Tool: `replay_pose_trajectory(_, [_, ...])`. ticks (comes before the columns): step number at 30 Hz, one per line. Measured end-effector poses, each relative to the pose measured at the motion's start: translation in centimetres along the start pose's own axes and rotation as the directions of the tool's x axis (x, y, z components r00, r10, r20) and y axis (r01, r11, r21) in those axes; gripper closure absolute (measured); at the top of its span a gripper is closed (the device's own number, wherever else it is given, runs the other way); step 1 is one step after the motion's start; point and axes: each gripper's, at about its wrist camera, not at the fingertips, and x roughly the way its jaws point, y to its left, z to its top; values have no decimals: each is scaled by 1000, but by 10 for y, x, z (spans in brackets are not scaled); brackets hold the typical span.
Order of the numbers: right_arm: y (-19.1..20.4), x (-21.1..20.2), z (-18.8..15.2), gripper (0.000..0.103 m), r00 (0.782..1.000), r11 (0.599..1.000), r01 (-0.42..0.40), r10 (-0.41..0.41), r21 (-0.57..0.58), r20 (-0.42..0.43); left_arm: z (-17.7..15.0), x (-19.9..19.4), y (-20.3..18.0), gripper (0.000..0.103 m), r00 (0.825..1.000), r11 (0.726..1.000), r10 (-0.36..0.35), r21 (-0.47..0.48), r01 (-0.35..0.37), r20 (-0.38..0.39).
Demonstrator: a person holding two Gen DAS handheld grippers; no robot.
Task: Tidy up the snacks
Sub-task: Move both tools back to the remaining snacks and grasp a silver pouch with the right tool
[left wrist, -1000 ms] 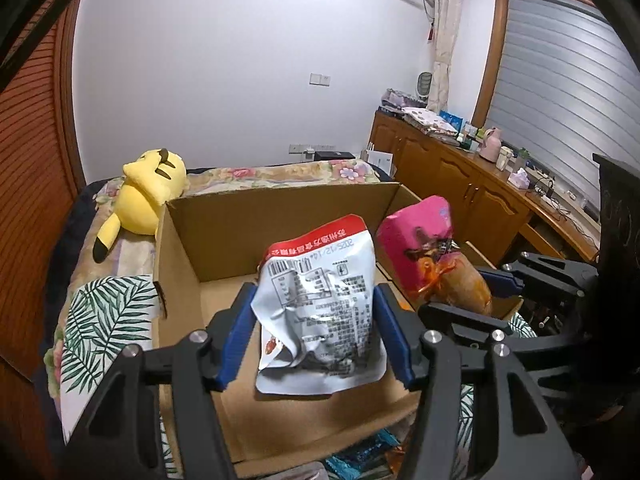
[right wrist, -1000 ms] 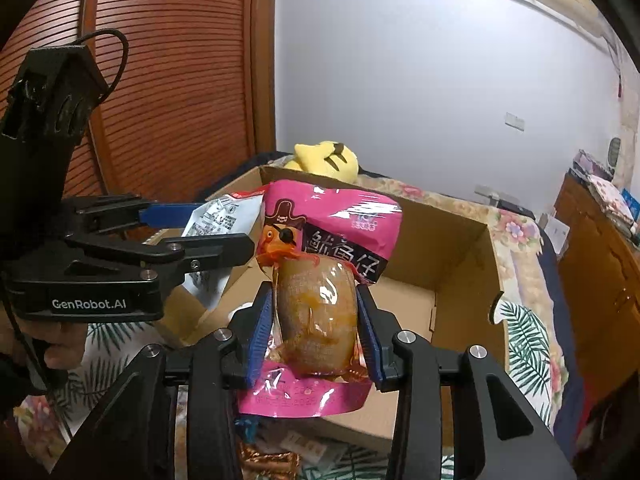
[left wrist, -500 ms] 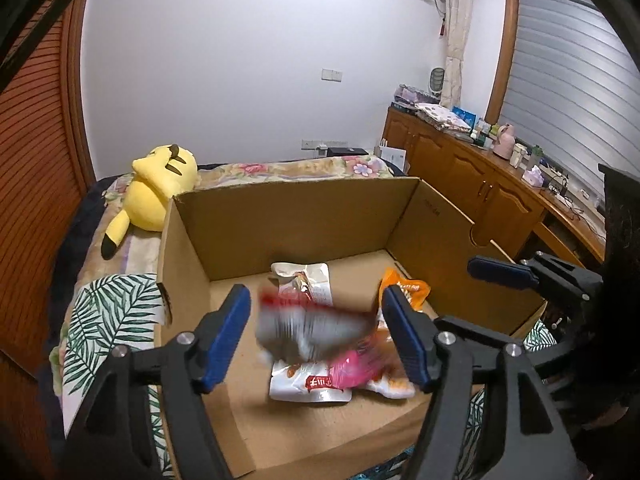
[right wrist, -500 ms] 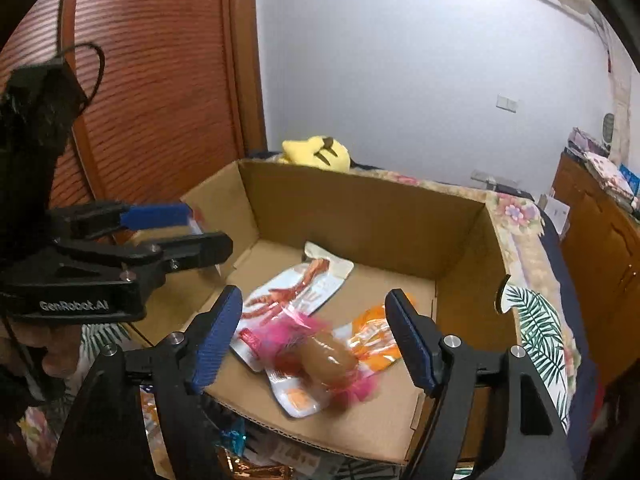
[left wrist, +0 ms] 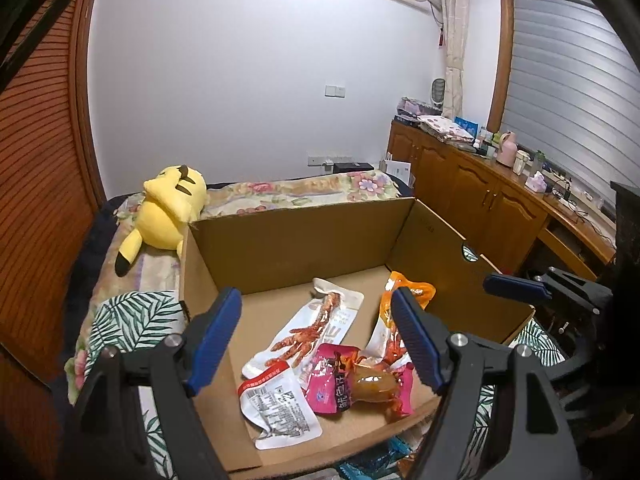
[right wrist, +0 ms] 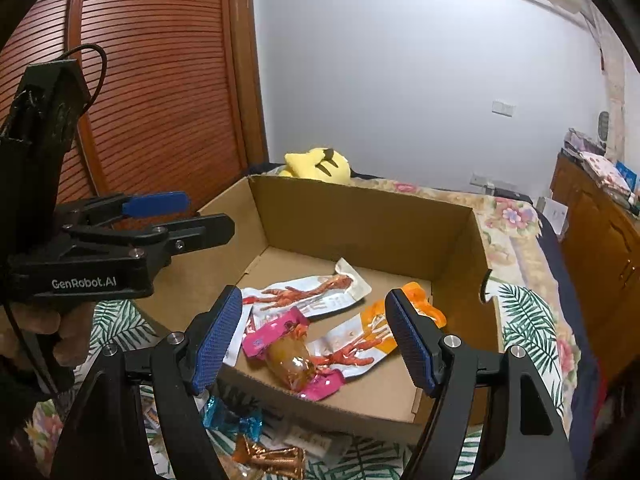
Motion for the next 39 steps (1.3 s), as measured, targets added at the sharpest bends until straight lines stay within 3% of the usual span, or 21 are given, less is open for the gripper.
replay_pose_trajectory(14, [8,-55,-9,27,998,1000,18,-19,15,59,-4,-56,-20,19,996,999,27,21,-29,80])
replay_pose_trajectory(17, [8,-67,-14,19,997,999,28,-29,19,71,-8,-70,-27,6,994,999,23,26,-26,107])
replay_pose_trajectory(19, [8,-74,-17,12,996,999,36,-37,18,79,-11,-79,-33,4,992,999,27,37,-32,122])
replay_pose_trajectory(23, [9,-86,-24,12,995,999,42,-44,20,84,-20,-95,-44,4,992,999,8,52,-15,129])
replay_pose_trajectory(30, [6,-106,-51,12,997,999,36,-37,24,63,-52,-109,-57,4,995,997,-20,70,13,101])
replay_pose_trajectory(39, [-11,-104,-99,12,999,997,49,-47,67,-25,-114,-95,-54,4,1000,999,-28,35,28,7])
